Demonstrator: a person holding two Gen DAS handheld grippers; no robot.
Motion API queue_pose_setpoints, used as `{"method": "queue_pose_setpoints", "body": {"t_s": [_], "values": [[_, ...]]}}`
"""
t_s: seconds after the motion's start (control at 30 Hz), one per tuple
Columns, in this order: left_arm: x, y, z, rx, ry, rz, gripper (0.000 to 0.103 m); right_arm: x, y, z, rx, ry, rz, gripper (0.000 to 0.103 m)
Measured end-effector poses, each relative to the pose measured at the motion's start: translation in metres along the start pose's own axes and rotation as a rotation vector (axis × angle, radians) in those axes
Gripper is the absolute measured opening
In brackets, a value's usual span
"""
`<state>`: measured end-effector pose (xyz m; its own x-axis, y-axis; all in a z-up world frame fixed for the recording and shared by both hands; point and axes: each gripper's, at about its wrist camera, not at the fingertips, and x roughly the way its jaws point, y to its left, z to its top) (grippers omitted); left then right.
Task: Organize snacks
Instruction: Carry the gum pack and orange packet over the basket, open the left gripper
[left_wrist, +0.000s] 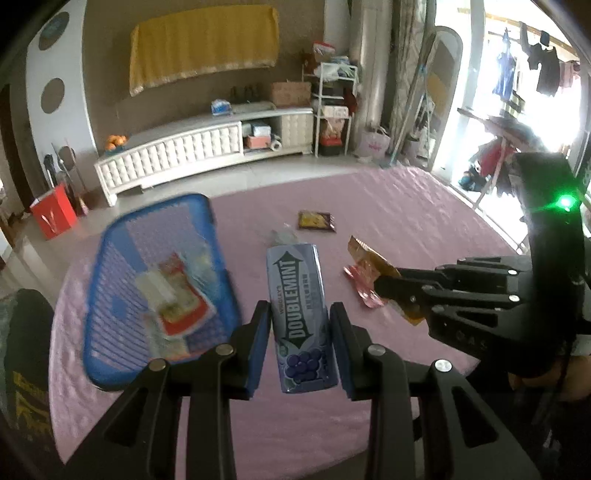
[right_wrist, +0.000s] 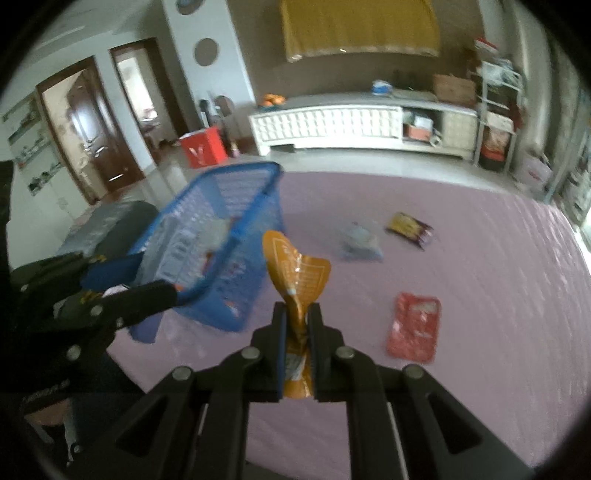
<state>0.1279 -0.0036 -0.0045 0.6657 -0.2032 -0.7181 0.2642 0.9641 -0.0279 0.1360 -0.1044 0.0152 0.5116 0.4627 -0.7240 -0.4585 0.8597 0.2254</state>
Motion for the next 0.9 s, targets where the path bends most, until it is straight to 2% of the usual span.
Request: {"method": "queue_pose_setpoints", "body": {"t_s": [0.1, 0.2, 0.4, 0.53, 0.7, 0.9], "values": [[-0.009, 0.021, 0.008, -0.006, -0.003, 0.031, 0.03, 0.007, 0.015, 0.012, -0.033, 0.0, 0.022, 0.013], [-0.012, 0.042, 0.015, 0.038, -0.018, 0.025, 0.03, 0.011, 0.025, 0.02, -0.056, -0.003, 0.033, 0.013], [0.009, 0.083, 0.019, 0.103, 0.026, 0.041, 0.03, 0.034, 0.045, 0.03, -0.091, 0.026, 0.047, 0.014], [0.029, 0.103, 0.014, 0.136, 0.073, -0.018, 0.03, 0.053, 0.053, 0.034, -0.096, 0.051, 0.054, 0.014], [0.053, 0.116, 0.003, 0.137, 0.141, -0.032, 0.03, 0.072, 0.06, 0.036, -0.104, 0.089, 0.051, 0.014], [0.065, 0.126, -0.005, 0.103, 0.162, -0.086, 0.03, 0.082, 0.065, 0.038, -0.106, 0.105, 0.041, 0.014]]}}
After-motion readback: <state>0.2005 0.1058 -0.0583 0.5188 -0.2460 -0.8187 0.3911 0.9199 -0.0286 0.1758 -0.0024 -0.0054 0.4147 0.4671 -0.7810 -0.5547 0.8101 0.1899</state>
